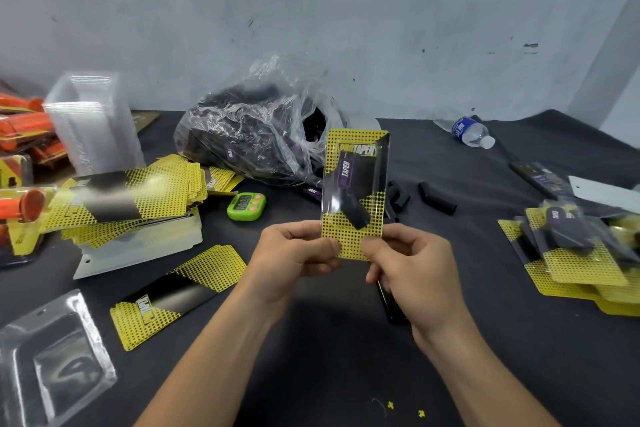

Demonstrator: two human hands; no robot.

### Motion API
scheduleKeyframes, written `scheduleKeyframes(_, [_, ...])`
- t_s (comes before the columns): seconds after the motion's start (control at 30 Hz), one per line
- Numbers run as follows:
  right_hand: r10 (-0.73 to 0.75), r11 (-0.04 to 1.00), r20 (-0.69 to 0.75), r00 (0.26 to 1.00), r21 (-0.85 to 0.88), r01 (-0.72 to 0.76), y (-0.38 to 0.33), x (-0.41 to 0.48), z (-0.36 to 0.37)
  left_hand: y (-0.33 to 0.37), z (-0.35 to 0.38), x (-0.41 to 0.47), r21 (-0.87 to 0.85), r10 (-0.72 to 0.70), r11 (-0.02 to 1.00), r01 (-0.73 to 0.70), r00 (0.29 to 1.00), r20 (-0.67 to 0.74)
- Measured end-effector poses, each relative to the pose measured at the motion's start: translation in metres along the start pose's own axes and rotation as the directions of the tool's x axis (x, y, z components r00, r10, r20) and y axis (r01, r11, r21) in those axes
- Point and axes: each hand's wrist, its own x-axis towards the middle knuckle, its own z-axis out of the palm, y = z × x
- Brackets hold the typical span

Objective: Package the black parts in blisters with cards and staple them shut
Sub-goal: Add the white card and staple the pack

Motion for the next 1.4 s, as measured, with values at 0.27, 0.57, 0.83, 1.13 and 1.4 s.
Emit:
scheduleKeyframes(0.27, [0.054,0.935,0.035,0.998,0.350,-0.063,-0.018,0.004,-0.007,0.007,-0.018,0.003,0.235,-0.024,0.971,0.042,0.997,-0.080])
scheduleKeyframes(0.57, [0.245,0.896,-0.086,0.966,0.400,-0.192,-0.012,0.013,-0.017,0.002,-0.024,0.011,-0.086,-0.128,0.990,0.114,0.975,-0.182])
scheduleKeyframes(0.83, [0.133,0.963,-0.114,0.985,0.249,-0.101,-0.006,0.017,-0.024,0.004,-0.020,0.010,-0.249,-0.107,0.966,0.069,0.984,-0.142])
scheduleKeyframes(1.13, [0.072,0.972,-0.102,0.992,0.230,-0.047,-0.002,0.023,-0.025,0.001,-0.020,0.013,-0.239,-0.098,0.969,0.066,0.987,-0.124])
scheduleKeyframes(1.4, [-0.054,0.961,-0.019,0.998,0.272,0.057,-0.003,0.023,-0.026,0.001,-0.019,0.010,-0.280,0.060,0.957,-0.077,0.996,-0.069])
